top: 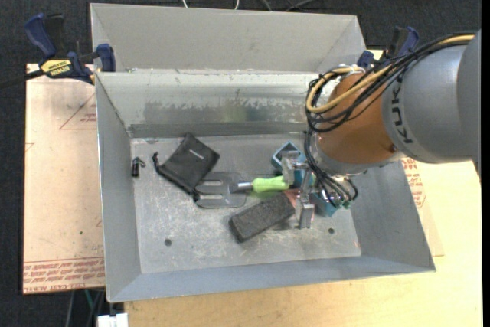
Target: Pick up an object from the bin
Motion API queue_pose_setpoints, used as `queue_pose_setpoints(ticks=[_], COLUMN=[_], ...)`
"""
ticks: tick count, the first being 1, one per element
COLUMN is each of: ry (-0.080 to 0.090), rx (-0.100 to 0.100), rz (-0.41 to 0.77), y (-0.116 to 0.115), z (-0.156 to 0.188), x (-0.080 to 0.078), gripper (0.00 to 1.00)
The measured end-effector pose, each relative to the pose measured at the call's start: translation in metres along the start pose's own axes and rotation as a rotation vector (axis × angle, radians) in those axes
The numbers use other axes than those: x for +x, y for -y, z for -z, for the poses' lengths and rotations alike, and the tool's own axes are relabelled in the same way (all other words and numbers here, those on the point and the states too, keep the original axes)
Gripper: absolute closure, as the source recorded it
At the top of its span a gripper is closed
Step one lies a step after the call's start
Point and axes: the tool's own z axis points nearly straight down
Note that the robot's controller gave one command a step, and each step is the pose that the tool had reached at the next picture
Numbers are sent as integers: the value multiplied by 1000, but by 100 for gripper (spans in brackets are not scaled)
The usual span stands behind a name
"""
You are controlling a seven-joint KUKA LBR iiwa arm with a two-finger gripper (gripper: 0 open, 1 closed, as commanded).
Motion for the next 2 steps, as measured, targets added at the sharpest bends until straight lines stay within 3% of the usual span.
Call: queue_pose_setpoints(ticks=[1,2], ry=[-28,-31], rx=[-11,-11], rz=[2,3], y=[24,23], z=[-7,-7], x=[15,15], gripper=[100,0])
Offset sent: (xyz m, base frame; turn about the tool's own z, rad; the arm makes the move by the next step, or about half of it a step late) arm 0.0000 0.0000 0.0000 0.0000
